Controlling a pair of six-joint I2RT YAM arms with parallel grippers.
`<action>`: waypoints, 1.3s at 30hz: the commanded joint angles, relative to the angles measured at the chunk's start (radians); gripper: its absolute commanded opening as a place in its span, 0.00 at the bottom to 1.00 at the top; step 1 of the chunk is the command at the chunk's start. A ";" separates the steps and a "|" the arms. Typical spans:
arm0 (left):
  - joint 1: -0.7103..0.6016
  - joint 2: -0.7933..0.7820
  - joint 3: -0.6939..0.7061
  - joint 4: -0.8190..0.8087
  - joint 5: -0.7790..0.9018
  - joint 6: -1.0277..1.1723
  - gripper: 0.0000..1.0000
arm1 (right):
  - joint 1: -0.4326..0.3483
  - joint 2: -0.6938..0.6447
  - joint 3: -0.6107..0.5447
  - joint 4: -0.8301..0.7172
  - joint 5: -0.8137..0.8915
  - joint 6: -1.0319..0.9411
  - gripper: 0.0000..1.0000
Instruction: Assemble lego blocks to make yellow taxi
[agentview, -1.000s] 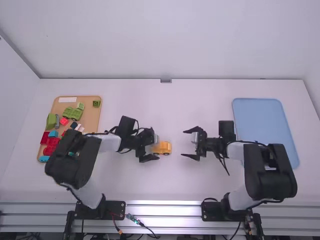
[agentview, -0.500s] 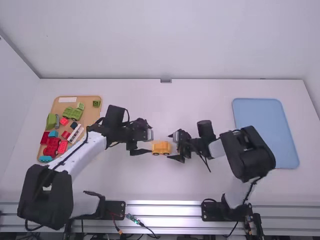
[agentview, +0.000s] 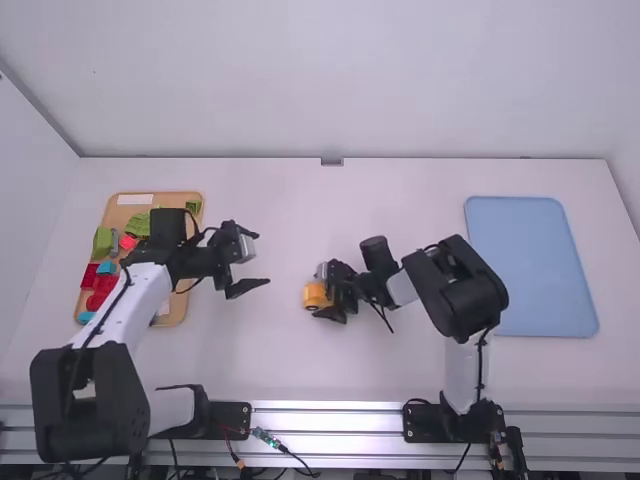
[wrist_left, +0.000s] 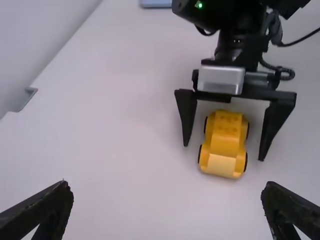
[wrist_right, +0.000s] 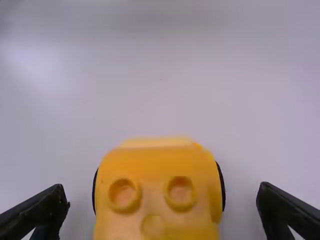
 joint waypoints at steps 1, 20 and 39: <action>0.026 -0.015 -0.008 -0.021 0.092 0.075 0.99 | 0.013 0.015 0.019 -0.001 0.071 0.031 0.93; 0.007 -0.014 -0.036 0.015 0.087 0.076 0.99 | -0.006 -0.113 0.019 -0.225 0.325 0.034 0.40; -0.032 0.099 -0.231 0.616 0.161 -0.326 0.99 | -0.526 -0.524 0.020 -0.484 0.784 0.099 0.17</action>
